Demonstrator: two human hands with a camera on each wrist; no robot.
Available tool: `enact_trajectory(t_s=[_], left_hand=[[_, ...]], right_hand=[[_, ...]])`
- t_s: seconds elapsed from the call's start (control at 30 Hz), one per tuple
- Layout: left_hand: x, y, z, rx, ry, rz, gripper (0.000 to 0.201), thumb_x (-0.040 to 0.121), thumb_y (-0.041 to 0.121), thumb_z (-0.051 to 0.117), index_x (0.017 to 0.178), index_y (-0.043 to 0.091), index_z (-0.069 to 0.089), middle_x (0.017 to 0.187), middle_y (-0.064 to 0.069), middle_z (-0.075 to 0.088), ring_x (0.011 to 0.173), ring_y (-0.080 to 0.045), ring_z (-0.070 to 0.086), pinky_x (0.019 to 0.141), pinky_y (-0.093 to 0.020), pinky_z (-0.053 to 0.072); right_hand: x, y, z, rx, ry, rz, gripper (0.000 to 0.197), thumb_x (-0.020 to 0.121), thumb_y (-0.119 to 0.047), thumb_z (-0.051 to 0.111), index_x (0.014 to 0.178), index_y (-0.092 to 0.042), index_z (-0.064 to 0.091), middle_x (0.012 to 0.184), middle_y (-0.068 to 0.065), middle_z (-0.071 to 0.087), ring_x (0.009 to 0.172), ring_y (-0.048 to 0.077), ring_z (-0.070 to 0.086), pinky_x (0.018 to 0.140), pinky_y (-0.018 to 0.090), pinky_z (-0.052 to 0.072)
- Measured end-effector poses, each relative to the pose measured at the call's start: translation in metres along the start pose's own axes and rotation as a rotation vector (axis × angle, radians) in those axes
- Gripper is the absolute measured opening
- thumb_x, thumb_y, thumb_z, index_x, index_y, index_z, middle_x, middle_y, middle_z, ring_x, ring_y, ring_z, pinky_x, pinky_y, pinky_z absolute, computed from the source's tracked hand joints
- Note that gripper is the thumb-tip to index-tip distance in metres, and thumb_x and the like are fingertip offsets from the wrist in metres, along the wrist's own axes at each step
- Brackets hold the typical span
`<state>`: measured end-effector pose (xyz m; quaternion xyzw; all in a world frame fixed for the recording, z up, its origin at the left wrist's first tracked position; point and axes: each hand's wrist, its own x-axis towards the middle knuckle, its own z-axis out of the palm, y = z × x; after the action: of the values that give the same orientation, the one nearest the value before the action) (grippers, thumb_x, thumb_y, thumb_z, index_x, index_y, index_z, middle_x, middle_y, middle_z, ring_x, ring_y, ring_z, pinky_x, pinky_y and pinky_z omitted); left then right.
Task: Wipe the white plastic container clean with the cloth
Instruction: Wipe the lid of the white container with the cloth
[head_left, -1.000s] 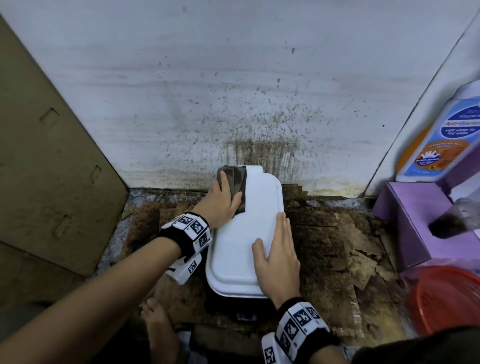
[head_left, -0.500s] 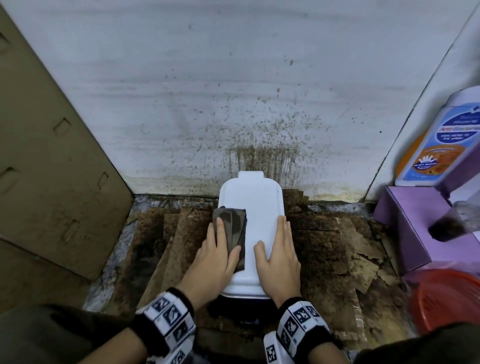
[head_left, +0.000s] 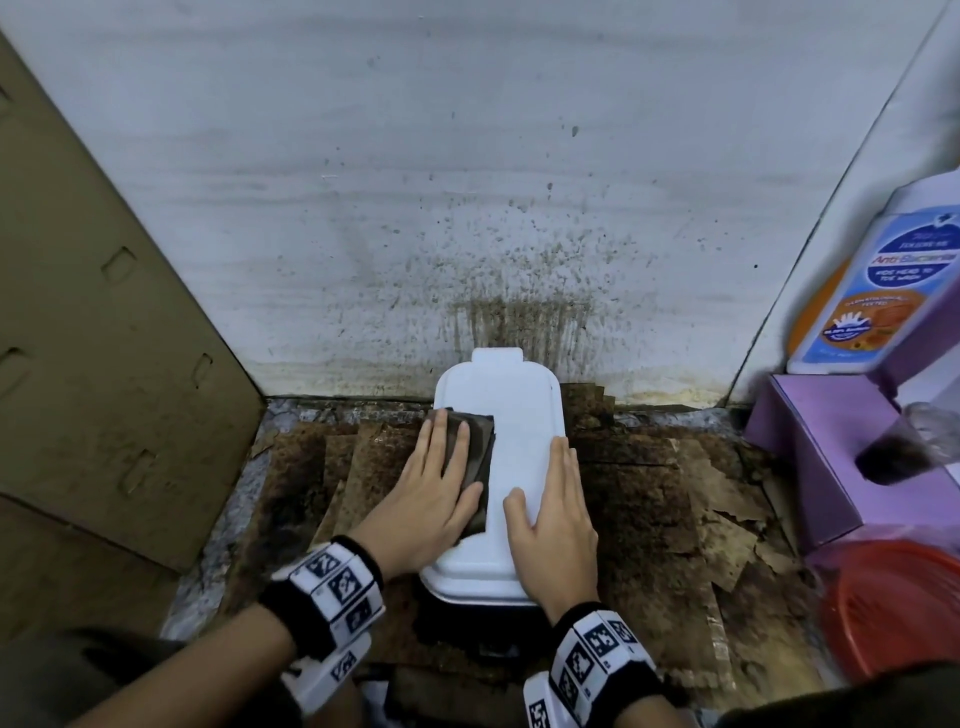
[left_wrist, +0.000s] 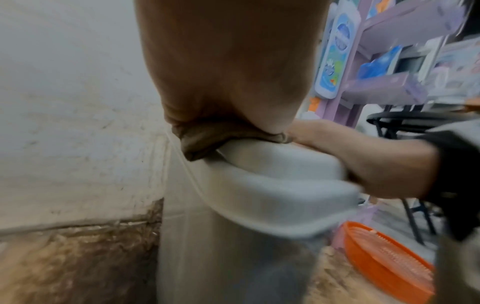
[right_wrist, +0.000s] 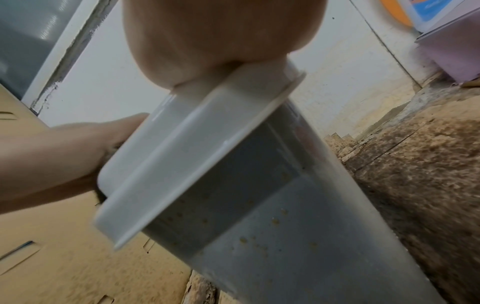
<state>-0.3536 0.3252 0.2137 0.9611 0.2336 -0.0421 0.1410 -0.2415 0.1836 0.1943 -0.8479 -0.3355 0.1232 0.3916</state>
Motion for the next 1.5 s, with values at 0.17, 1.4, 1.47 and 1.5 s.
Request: enact_trajectory(t_s=[0.17,1.4,1.47,1.5], left_hand=[[0.064,-0.020,-0.027,0.098,-0.079,0.033,0.107,0.077,0.076,-0.025,0.158,0.006,-0.016,0.163,-0.016,-0.028,0.149,-0.030,-0.031,0.120,-0.039,-0.014],[-0.004,0.010,-0.004,0.007,0.002,0.009,0.075,0.102,0.055,0.006,0.159,0.009,-0.010,0.164,-0.010,-0.030,0.144,-0.022,-0.040,0.118,-0.031,-0.021],[-0.020,0.015,0.002,-0.015,0.007,0.009,0.079,0.095,0.057,-0.003,0.158,0.010,-0.012,0.163,-0.008,-0.032,0.145,-0.021,-0.041,0.121,-0.033,-0.018],[-0.027,0.017,0.004,-0.029,0.011,0.009,0.077,0.096,0.056,-0.001,0.158,0.011,-0.012,0.162,-0.007,-0.034,0.145,-0.019,-0.041,0.122,-0.034,-0.017]], right_hand=[[0.001,0.003,0.002,0.003,-0.010,-0.008,0.075,0.100,-0.045,0.037,0.160,-0.026,-0.004,0.168,-0.014,-0.006,0.153,0.001,-0.005,0.124,0.035,0.021],[-0.002,-0.001,0.001,-0.009,-0.008,0.027,0.074,0.101,-0.040,0.042,0.161,-0.023,0.002,0.168,-0.011,0.002,0.154,0.005,0.001,0.122,0.039,0.022],[-0.003,-0.001,0.001,-0.009,-0.004,0.029,0.074,0.101,-0.039,0.043,0.161,-0.023,0.003,0.169,-0.010,0.004,0.154,0.005,0.002,0.121,0.039,0.023],[-0.004,-0.002,0.001,-0.011,-0.003,0.030,0.074,0.100,-0.039,0.043,0.161,-0.022,0.004,0.169,-0.010,0.004,0.154,0.005,0.002,0.121,0.039,0.023]])
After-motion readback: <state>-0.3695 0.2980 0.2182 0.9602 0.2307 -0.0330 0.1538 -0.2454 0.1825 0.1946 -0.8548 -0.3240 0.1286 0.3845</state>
